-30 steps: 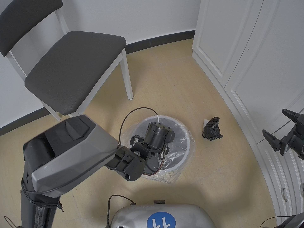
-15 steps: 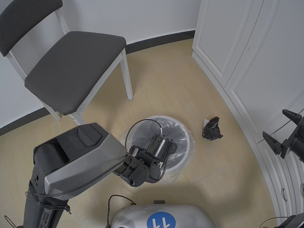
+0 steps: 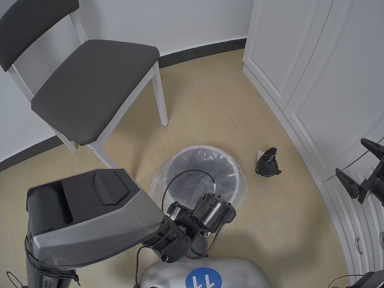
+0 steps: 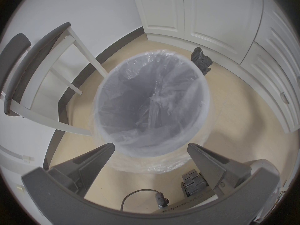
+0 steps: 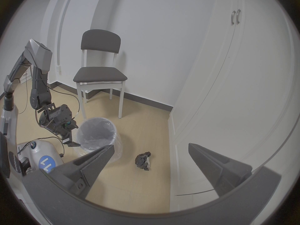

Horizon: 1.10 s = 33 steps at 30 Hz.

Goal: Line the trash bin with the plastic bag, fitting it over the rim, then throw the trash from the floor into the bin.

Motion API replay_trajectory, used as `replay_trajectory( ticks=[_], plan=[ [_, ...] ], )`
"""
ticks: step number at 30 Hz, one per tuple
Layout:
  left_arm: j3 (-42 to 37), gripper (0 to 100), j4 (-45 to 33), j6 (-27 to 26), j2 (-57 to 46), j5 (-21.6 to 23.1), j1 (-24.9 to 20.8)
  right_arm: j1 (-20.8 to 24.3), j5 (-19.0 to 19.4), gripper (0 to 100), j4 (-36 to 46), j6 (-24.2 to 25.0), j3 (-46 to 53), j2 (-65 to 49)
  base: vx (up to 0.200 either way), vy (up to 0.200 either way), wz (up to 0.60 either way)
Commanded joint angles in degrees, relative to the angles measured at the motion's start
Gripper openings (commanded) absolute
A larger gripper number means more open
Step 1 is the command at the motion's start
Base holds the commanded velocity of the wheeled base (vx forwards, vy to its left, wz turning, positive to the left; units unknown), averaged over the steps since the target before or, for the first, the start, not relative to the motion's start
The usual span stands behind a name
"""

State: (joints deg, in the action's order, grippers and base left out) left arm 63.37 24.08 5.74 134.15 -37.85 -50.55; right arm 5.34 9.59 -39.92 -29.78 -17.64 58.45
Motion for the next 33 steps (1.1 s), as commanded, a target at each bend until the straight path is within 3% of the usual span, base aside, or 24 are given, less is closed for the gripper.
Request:
replay_trajectory(
  ticks=[1,12,18,25,33],
  plan=[
    [-1.2,100,0.0,0.1,-1.7,0.0,-0.9,0.0,0.0,100,0.0,-0.1,0.4,-2.0,0.0,0.0,0.0],
    [-0.6,100,4.3,1.2,-2.6,-0.1,1.8,0.0,0.0,100,0.0,0.0,0.1,-1.8,0.0,0.0,0.0],
    [8.7,100,4.9,-5.5,3.2,-0.2,7.1,0.0,-0.1,100,-0.1,-0.3,0.5,-2.3,0.0,0.0,0.0],
    [7.6,100,5.8,-11.4,6.8,-4.1,8.5,-1.3,-0.1,100,-0.2,0.3,-0.1,-3.7,0.0,0.0,0.0],
    [5.5,100,15.7,-19.3,8.0,-4.7,11.1,-2.4,1.0,100,-0.1,0.4,-0.1,-6.4,0.0,0.0,0.0]
  ],
)
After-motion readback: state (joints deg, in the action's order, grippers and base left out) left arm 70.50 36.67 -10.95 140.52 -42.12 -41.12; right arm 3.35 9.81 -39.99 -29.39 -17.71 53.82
